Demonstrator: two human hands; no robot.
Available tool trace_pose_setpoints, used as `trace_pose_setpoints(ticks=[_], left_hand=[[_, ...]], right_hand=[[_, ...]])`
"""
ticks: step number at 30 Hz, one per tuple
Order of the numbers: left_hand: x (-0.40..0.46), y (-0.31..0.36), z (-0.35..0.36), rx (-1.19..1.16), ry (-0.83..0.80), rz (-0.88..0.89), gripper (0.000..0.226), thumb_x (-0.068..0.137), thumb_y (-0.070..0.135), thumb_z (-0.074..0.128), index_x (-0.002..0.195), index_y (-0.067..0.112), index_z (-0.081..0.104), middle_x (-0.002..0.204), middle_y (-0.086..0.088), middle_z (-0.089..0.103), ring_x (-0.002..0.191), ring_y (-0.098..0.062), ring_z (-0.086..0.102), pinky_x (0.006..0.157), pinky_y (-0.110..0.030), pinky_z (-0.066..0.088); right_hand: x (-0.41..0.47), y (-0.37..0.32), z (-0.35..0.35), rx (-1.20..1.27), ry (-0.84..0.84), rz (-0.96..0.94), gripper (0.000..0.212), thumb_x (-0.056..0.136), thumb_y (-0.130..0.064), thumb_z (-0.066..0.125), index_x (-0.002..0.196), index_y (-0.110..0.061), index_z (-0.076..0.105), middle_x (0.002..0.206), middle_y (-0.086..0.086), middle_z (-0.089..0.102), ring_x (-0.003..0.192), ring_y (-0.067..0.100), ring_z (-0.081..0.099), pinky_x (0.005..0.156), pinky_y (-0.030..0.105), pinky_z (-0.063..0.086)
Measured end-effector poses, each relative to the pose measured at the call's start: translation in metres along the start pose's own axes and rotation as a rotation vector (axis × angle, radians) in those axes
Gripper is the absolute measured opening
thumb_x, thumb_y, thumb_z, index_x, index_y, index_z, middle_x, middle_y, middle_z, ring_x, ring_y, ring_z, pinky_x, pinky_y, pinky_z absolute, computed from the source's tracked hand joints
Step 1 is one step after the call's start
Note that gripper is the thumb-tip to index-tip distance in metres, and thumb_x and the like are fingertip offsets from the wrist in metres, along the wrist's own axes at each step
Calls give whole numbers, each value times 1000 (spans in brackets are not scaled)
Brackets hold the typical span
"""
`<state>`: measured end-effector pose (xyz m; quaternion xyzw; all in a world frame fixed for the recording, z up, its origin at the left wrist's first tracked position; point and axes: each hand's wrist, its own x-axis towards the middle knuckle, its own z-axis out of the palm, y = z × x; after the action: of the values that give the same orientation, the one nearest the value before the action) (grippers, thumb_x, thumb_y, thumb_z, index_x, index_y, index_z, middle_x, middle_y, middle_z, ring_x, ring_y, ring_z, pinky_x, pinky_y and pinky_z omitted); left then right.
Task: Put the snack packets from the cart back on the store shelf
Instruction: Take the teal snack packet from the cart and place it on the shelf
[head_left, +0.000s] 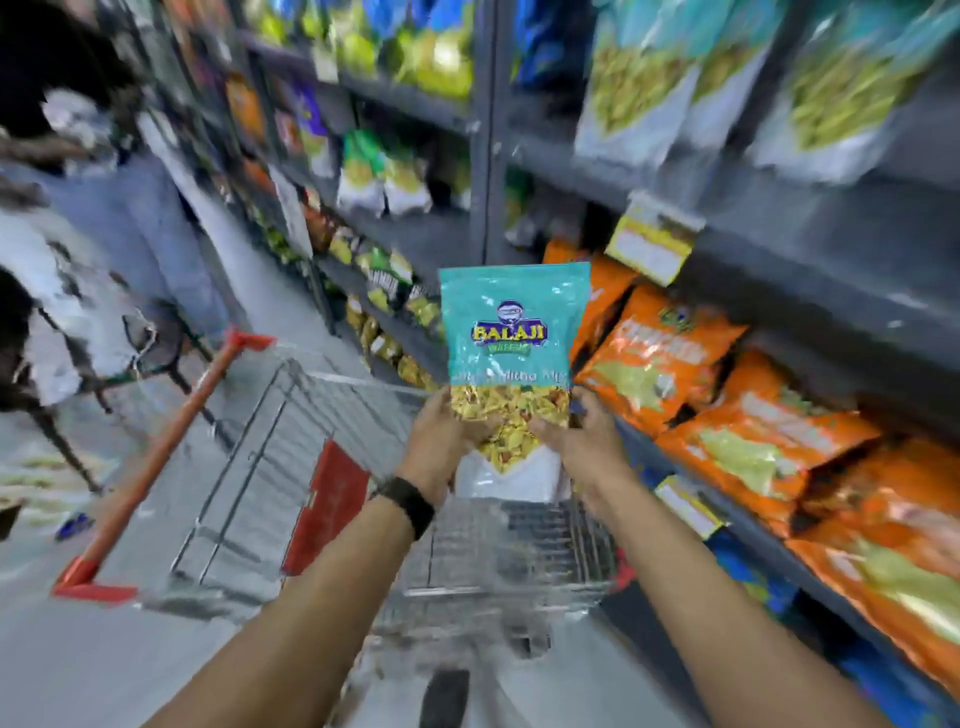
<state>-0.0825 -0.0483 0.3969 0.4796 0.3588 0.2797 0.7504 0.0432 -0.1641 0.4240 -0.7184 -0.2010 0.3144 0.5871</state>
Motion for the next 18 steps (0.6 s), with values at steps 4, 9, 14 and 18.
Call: trace_pose_setpoints(ticks=[4,9,14,18], left_hand=[[-18,63,67,-10,-150,207,65,75,-1,81,134,18,61,127,-10,76,113,-29,74,94,-45,60],[-1,134,151,27,-333,419,58,82,-8,77,130,21,63,122,-3,78,110,-20,75,87,-35,63],[66,187,245,117,-509,555,66,82,-12,75,140,12,56,129,-10,74,114,-22,71,86,-31,61],[121,201,302,165,-596,576,71,82,-6,77,141,27,56,131,10,73,122,-16,68,92,-30,60]], right_hand=[[-14,-69,-54,46,80,-236,46,86,1,75,122,-24,61,115,7,76,99,22,70,88,39,56],[1,-140,-119,50,257,-429,46,85,-4,75,121,-30,62,111,-6,78,105,13,73,94,42,57],[39,-201,-173,30,476,-562,51,84,-10,74,125,-36,58,116,-5,76,107,16,74,97,52,59],[74,-218,-197,22,608,-580,49,87,-6,71,117,-42,58,108,-16,76,101,3,72,96,43,59]])
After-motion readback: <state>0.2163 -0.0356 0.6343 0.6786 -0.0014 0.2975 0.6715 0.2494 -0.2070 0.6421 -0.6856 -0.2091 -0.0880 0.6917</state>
